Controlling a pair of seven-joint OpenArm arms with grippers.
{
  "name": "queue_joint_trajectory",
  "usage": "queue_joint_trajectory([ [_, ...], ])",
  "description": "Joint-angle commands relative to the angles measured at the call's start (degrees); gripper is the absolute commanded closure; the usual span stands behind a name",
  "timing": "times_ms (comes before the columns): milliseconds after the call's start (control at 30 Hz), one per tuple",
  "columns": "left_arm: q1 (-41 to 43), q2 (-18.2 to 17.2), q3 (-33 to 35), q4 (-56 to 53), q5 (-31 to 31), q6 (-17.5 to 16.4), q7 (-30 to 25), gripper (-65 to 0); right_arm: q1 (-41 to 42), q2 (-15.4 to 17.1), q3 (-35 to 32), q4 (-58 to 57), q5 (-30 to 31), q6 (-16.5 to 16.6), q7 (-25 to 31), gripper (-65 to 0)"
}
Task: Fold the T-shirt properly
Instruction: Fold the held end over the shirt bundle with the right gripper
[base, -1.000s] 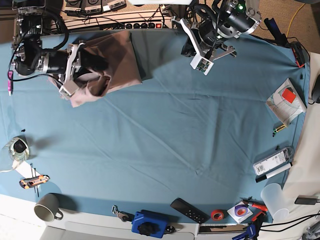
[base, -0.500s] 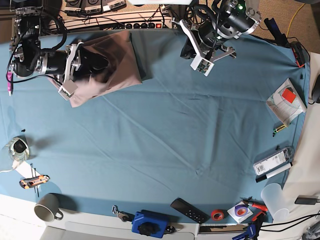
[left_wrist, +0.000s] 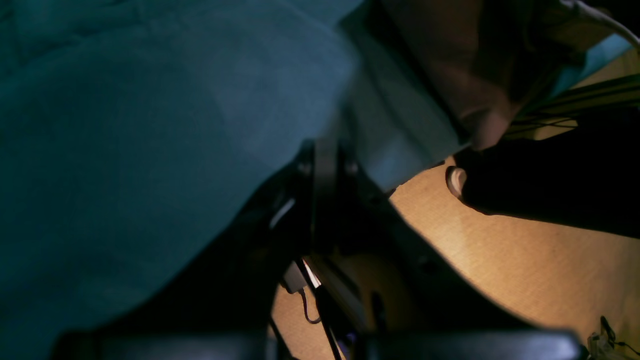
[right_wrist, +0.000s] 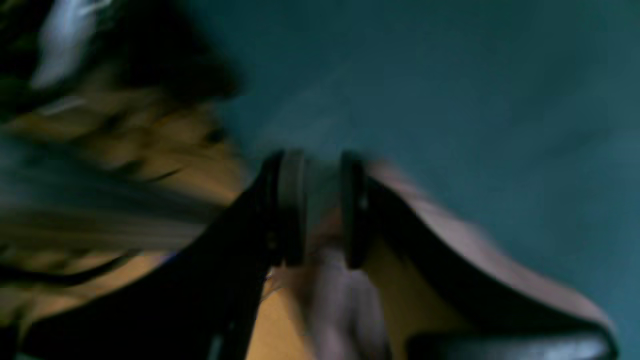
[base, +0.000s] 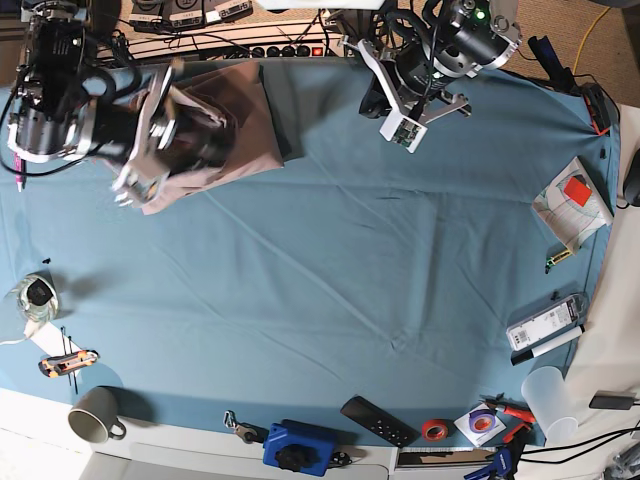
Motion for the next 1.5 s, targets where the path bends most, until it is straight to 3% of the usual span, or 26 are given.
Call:
queue_joint_trajectory([
  [0, 0.20, 0.15, 0.15, 1.01, -0.50, -0.37, -1.22, 0.0, 0.28, 0.33, 2.64, 0.55, -0.94, 0.06, 1.14, -9.9],
  [67, 0.22, 0.15, 0.15, 1.01, -0.96, -0.39, -1.20, 0.0, 0.28, -0.59, 6.78, 0.55, -6.36, 0.06, 1.14, -0.9],
  [133, 0.22, 0.15, 0.17, 1.01, -3.39, -0.48, -1.22, 0.0, 0.24, -0.57, 9.81, 0.52, -9.90, 0.06, 1.14, 0.0],
  [167, 0.22, 0.17, 0.26, 1.01, -5.33, -1.55, -1.27, 0.0, 0.22, -0.57, 11.04, 0.42, -11.52, 0.06, 1.14, 0.0],
  [267, 0.22, 0.15, 0.26, 1.01, -11.21, -9.44, -1.75, 0.0, 0.13, -0.57, 13.09, -1.36, -18.21, 0.06, 2.54, 0.0],
  [367, 0.17, 0.17, 0.26, 1.01, -13.14, -11.30, -2.16, 0.0, 0.15, -0.57, 13.16, -6.86, -23.17, 0.06, 4.83, 0.0],
  [600, 0.17, 0.15, 0.26, 1.01, -13.11, -11.19, -2.32, 0.0, 0.28, -0.57, 13.05, -19.89, -21.75, -0.55, 1.14, 0.0],
  [867, 0.15, 0.15, 0.26, 1.01, -13.11, -11.19, -3.85, 0.0, 0.11, -0.55, 12.00, -20.48, -3.28, 0.06, 1.14, 0.0],
  [1000, 0.17, 0.15, 0.26, 1.01, -13.11, -11.21, -3.82, 0.0, -0.09, -0.57, 6.32, -20.48, -3.34, 0.06, 1.14, 0.0],
  [1200, 0.17, 0.15, 0.26, 1.01, -13.11, -11.21, -3.78, 0.0, -0.04, -0.57, -6.54, -20.48, -9.42, 0.06, 1.14, 0.0],
  [1367, 0.17, 0.15, 0.26, 1.01, -13.11, -11.21, -3.76, 0.0, 0.00, -0.55, -15.37, -20.48, -9.09, 0.06, 1.14, 0.0],
  [1467, 0.17, 0.15, 0.26, 1.01, -13.11, -11.23, -3.78, 0.0, 0.33, -0.57, -17.09, -20.48, -4.70, 0.06, 1.14, 0.0],
])
